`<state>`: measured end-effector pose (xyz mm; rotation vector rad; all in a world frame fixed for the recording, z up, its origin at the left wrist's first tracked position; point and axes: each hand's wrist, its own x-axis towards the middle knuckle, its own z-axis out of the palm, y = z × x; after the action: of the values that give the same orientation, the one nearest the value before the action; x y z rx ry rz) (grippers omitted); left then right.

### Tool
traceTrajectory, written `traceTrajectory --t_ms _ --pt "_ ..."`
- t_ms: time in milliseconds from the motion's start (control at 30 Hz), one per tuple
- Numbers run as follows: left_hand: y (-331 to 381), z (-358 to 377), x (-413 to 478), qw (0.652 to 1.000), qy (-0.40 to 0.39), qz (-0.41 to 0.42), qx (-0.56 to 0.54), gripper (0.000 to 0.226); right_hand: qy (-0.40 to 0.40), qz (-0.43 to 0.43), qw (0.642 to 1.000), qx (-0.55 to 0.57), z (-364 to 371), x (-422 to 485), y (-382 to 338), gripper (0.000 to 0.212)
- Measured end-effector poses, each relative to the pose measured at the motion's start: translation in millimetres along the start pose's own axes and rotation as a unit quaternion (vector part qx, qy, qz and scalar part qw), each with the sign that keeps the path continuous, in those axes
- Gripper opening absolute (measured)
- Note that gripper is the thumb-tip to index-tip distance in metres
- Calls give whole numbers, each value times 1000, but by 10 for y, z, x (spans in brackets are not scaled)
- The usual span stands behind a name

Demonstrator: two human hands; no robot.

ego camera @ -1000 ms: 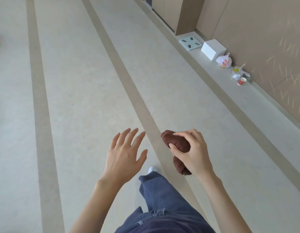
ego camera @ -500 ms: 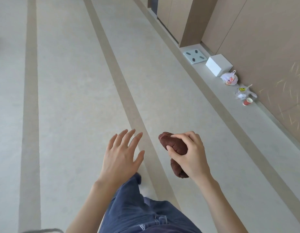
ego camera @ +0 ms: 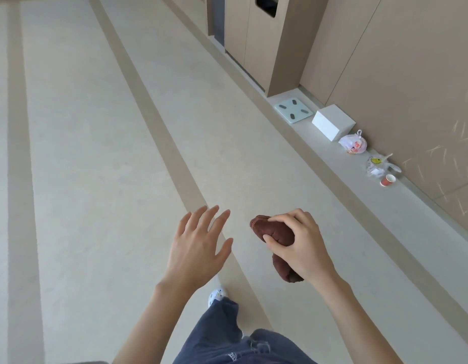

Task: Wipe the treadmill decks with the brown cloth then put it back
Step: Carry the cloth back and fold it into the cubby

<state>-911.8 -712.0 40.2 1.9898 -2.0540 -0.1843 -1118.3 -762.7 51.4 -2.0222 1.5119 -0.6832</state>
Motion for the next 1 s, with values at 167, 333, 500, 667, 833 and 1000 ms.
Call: traceTrajectory --t_ms 167,333,500,667,833,1000 --pt "-407 -108 686 1000 7 4 -3 47 23 -3 1000 13 152 764 -153 27" --pt "-698 -45 1172 1000 -2 -20 -4 48 18 -1 999 28 380 1365 -120 27" --pt "-942 121 1809 999 -28 -46 4 50 -2 -2 999 33 550 2059 31 27" --pt "-1116 144 2714 999 -22 -49 6 49 -11 -5 999 37 580 3028 166 26" --pt "-1234 118 3851 999 -9 -34 -1 50 -6 -18 1000 24 470 4232 238 26" --pt "-1392 114 4744 999 24 -42 -1 50 -2 -43 999 16 359 5176 318 27"
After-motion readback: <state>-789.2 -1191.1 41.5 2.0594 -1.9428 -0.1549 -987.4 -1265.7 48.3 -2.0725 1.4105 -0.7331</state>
